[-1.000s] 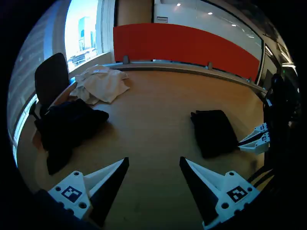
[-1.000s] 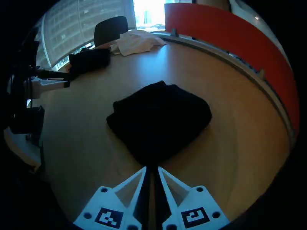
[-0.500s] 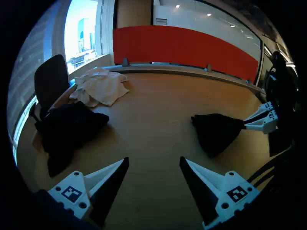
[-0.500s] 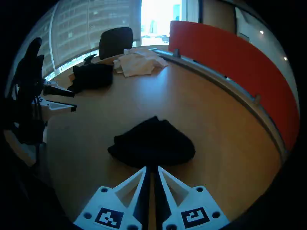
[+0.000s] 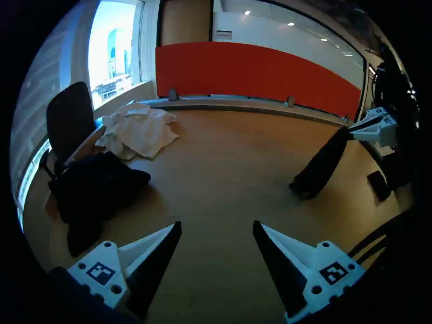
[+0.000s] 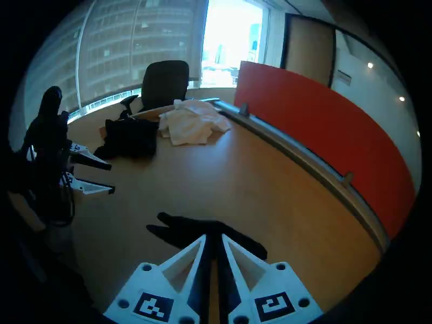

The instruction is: Fold towel

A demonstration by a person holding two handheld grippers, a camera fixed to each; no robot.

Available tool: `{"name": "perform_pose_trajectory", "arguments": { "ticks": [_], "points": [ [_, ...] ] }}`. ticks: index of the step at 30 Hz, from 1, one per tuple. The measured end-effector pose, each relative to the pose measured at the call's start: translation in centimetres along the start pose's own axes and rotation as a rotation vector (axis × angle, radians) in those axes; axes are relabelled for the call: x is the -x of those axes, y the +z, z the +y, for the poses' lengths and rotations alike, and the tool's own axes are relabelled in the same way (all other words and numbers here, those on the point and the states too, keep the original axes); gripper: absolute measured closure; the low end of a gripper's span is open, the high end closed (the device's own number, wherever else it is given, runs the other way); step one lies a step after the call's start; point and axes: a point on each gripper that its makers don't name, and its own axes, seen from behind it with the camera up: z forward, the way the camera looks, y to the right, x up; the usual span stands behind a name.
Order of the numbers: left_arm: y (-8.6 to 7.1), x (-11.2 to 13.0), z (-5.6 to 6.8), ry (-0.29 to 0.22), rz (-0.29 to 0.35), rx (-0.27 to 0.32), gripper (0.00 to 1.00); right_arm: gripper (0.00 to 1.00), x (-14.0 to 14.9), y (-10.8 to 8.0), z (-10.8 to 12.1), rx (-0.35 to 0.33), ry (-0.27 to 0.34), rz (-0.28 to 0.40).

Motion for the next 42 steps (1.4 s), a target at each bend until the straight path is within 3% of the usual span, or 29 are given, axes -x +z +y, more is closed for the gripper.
{"name": "perform_pose_trajectory", "arguments": {
  "ticks": [9, 19, 32, 42],
  "points": [
    [0.3, -0.5, 0.7, 0.008, 0.003, 0.013, 0.02, 0.95, -0.2, -1.9, 1.6, 0.017, 0.003, 0.004],
    [0.9, -1.1, 1.4, 0.014, 0.003, 0.023, 0.02, 0.95, 0.1, -4.4, 4.3, 0.042, 0.049, 0.022],
    [1.6, -1.8, 2.6, 0.035, 0.000, 0.033, 0.02, 0.95, 3.6, -9.6, 10.8, 0.122, 0.107, 0.006],
    [1.7, -2.2, 2.4, 0.038, -0.003, 0.020, 0.02, 0.95, 7.7, -14.0, 16.5, 0.196, 0.155, -0.023]
  ]
}}
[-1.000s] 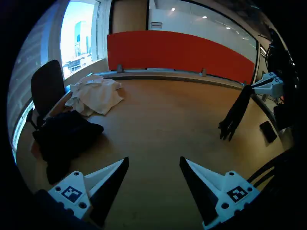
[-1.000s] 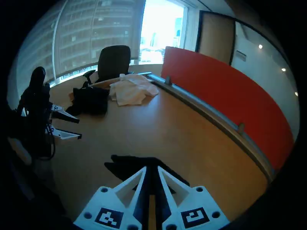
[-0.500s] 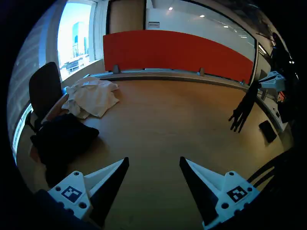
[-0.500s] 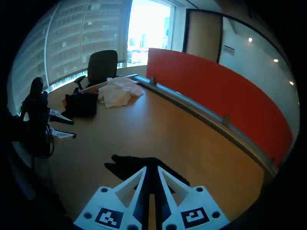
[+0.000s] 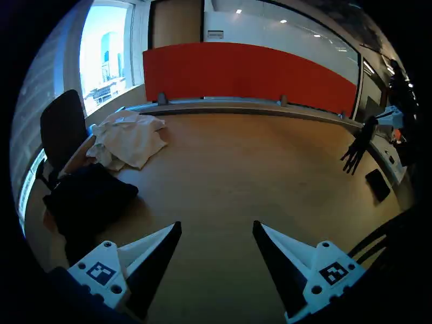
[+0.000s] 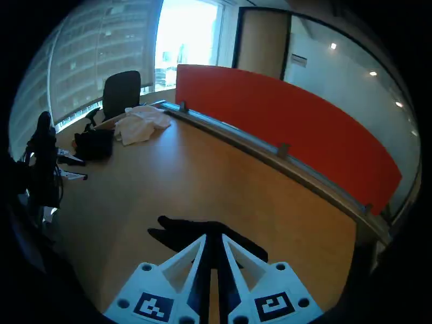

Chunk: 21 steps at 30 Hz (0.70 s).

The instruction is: Fold towel

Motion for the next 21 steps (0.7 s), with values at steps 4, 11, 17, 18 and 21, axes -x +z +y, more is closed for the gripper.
{"name": "perform_pose_trajectory", "arguments": {
  "ticks": [4, 11, 17, 18, 21],
  "points": [
    [0.0, 0.0, -0.2, -0.003, -0.002, -0.008, 0.02, 0.95, 1.3, -1.2, 2.7, 0.032, 0.019, -0.014],
    [-0.1, -0.1, -0.4, 0.005, -0.004, -0.018, 0.02, 0.95, 4.0, -3.2, 7.1, 0.088, 0.039, -0.053],
    [-0.1, -0.3, -0.2, 0.013, -0.005, -0.021, 0.02, 0.95, 6.3, -4.4, 10.4, 0.130, 0.057, -0.087],
    [-0.2, -0.3, -0.2, 0.014, -0.006, -0.022, 0.02, 0.95, 6.6, -4.6, 10.9, 0.136, 0.060, -0.093],
    [-0.3, -0.4, -0.1, 0.018, -0.007, -0.025, 0.02, 0.95, 7.8, -5.0, 12.3, 0.153, 0.068, -0.111]
  ]
}}
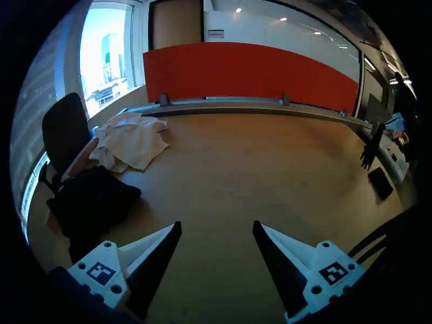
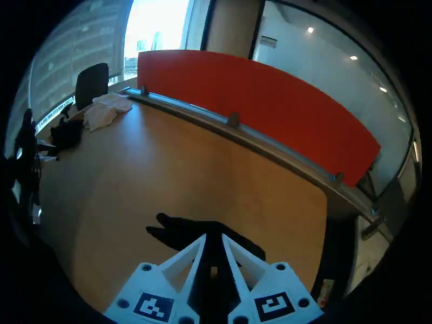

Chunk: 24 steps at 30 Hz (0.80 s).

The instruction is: Fold towel

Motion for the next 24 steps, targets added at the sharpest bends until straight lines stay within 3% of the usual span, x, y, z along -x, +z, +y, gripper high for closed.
{"name": "perform_pose_trajectory", "arguments": {
  "ticks": [11, 24],
  "points": [
    [-0.3, 0.0, 0.0, 0.009, -0.003, -0.012, 0.02, 0.95, 3.3, -0.2, 4.1, 0.038, 0.020, -0.062],
    [-0.5, -0.3, 0.4, 0.022, -0.001, -0.008, 0.02, 0.95, 5.3, -0.7, 5.0, 0.040, 0.013, -0.100]
  ]
}}
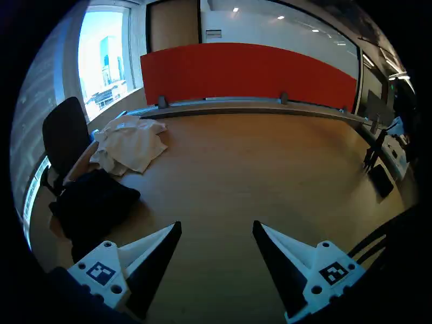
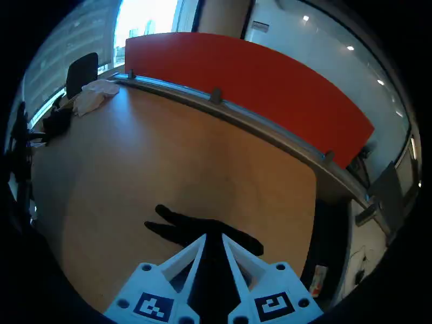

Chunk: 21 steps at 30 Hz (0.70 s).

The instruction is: Fold towel

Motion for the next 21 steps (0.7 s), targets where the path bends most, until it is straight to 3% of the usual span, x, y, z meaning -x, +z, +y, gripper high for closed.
{"name": "perform_pose_trajectory", "arguments": {
  "ticks": [10, 21],
  "points": [
    [-0.2, -0.1, 0.0, 0.006, 0.001, 0.002, 0.02, 0.95, 2.3, -1.0, 0.8, 0.004, 0.003, -0.027],
    [-0.4, -0.4, 0.4, 0.015, 0.004, 0.007, 0.02, 0.95, 8.3, -2.6, 1.2, 0.012, -0.003, -0.117]
  ]
}}
